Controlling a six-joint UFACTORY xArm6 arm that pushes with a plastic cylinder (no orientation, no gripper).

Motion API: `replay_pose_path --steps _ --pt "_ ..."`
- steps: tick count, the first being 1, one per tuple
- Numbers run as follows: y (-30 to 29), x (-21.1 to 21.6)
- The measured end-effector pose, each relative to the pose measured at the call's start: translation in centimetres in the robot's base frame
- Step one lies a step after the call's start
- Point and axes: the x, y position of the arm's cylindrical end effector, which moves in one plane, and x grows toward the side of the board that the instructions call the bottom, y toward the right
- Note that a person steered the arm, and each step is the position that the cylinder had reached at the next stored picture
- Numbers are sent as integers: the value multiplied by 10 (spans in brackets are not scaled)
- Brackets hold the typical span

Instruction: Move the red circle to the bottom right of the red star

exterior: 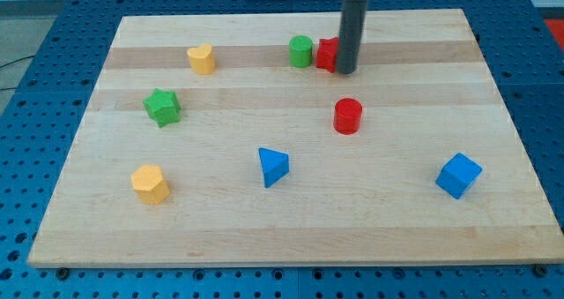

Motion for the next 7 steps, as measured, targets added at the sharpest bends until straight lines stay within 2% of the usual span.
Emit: replay_pose_path --steps 1,2,3,4,5,6,7 --pt "92 2" --pt "169 35" --pt "167 139" --pt "66 181" --pt "-8 169" --pt "-6 146" --pt "30 130"
